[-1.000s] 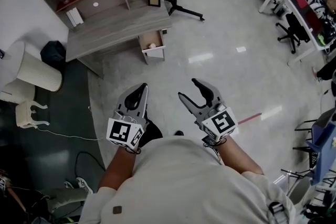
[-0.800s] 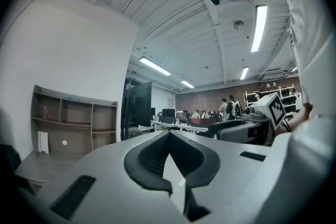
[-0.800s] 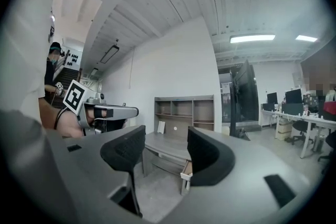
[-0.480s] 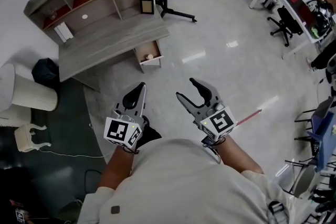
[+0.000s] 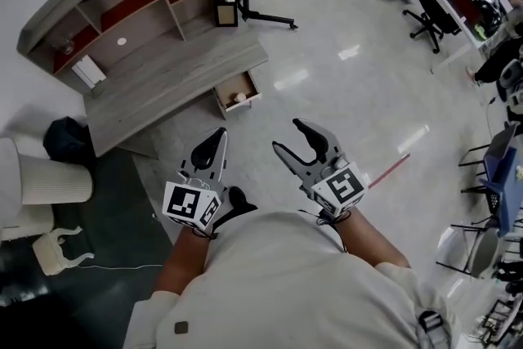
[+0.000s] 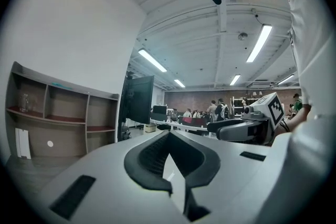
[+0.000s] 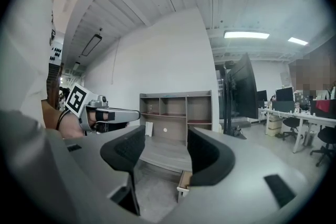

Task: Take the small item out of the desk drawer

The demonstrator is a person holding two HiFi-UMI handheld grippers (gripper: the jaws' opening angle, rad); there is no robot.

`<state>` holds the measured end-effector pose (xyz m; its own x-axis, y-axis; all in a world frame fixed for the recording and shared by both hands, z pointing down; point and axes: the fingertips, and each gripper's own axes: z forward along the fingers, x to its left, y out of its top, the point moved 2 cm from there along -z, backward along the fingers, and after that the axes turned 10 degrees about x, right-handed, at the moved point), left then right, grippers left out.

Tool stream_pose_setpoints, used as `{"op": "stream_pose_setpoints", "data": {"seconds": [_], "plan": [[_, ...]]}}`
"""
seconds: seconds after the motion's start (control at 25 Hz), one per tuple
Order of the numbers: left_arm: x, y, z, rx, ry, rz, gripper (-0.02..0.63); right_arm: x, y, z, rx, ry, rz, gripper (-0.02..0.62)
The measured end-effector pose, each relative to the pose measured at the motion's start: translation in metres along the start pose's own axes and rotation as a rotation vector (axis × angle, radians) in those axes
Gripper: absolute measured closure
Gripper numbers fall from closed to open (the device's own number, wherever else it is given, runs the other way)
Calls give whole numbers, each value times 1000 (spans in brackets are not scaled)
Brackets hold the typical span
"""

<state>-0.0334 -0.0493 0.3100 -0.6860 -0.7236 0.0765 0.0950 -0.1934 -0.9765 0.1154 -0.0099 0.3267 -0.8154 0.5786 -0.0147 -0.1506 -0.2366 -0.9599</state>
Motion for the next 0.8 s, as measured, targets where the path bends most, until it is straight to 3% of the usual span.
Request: {"op": "stream_pose_setpoints", "data": {"seconds": [0.32,0.8], "plan": [[58,3,-16,17,-67,20,595,28,18,54,-16,-43,10,337],[131,-2,-33,27,-48,-4,595,53,29,120,5,-30,25,337]]}}
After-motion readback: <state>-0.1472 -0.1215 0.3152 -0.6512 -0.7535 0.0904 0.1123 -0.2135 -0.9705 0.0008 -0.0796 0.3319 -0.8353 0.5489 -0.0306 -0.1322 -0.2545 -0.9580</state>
